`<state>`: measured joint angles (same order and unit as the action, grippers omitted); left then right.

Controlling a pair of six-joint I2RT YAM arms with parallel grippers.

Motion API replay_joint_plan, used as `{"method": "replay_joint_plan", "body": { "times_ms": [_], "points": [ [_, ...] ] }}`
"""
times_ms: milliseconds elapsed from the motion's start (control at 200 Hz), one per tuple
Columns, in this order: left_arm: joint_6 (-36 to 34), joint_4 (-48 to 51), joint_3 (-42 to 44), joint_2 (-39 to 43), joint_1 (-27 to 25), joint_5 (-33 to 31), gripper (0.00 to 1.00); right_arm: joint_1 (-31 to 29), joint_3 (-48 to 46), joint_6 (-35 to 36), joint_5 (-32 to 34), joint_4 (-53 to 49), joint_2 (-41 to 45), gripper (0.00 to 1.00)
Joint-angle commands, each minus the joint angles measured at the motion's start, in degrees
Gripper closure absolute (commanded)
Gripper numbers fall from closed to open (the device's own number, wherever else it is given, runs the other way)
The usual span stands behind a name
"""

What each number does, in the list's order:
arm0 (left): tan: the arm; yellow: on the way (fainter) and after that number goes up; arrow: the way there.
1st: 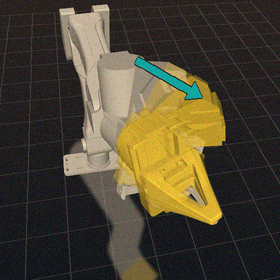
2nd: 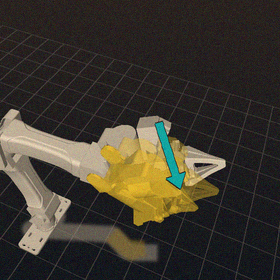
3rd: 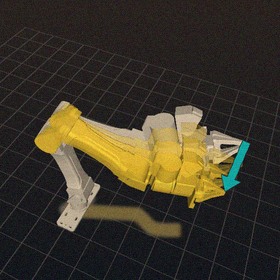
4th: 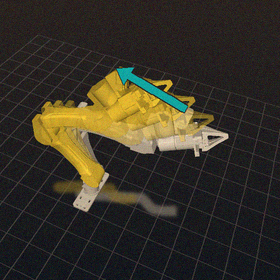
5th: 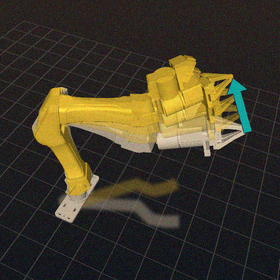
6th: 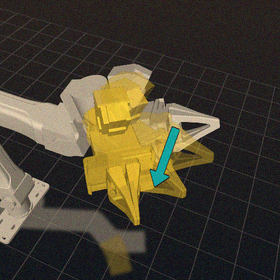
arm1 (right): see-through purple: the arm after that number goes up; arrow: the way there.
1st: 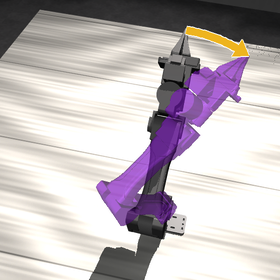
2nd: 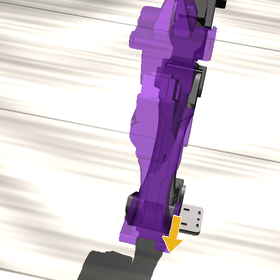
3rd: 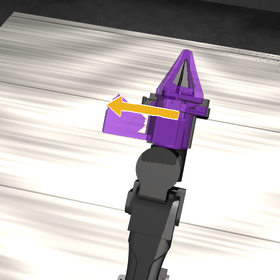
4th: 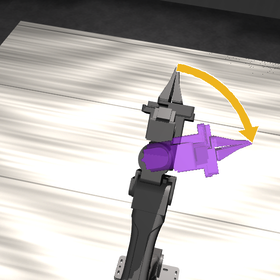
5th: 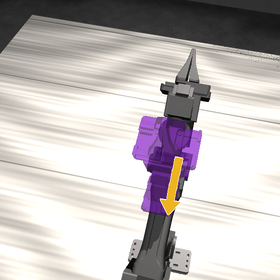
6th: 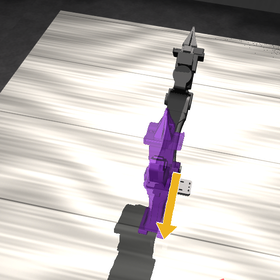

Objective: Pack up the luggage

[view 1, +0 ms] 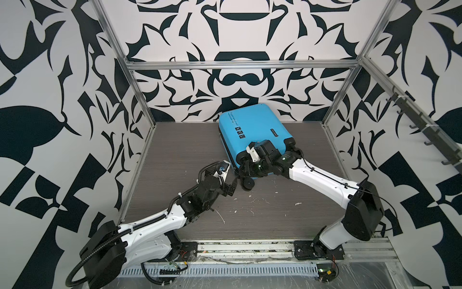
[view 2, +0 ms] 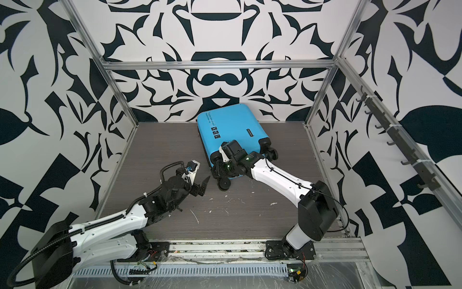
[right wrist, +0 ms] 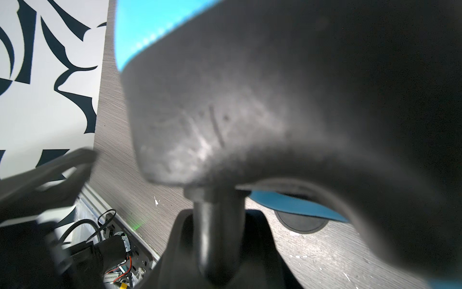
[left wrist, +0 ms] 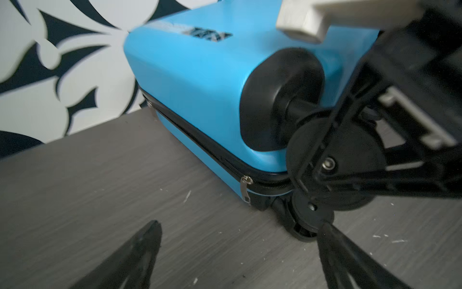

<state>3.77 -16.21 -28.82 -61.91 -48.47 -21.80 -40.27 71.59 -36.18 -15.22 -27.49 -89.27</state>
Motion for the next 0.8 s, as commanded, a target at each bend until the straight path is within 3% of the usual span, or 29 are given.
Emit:
{"method": "replay_joint_plan", "body": {
  "times_ms": [0,90,215,330,515,795],
  "points": [
    [7.3,-4.5,1.7,-0.9,11.3,20.0,0.09,0.7,0.7,0.7,3.3,5.3,4.7,1.00],
    [13.2,-14.6,5.8,-2.5,19.4,30.9,0.14,0.7,0.7,1.0,3.2,5.2,4.7,1.00],
    [14.7,-20.1,5.3,-7.8,23.2,42.1,0.14,0.7,0.5,1.2,2.8,5.3,4.6,1.00],
    [17.2,-25.1,4.2,-15.2,26.1,51.0,0.25,0.7,0.5,1.1,2.6,5.4,4.5,1.00],
    [25.2,-41.2,4.3,-26.4,30.1,58.1,0.36,0.7,0.5,0.9,2.7,5.0,4.9,1.00],
    [37.5,-63.2,1.6,-42.7,30.3,63.7,0.47,0.7,1.4,0.8,3.4,3.7,4.9,1.00]
  ]
}}
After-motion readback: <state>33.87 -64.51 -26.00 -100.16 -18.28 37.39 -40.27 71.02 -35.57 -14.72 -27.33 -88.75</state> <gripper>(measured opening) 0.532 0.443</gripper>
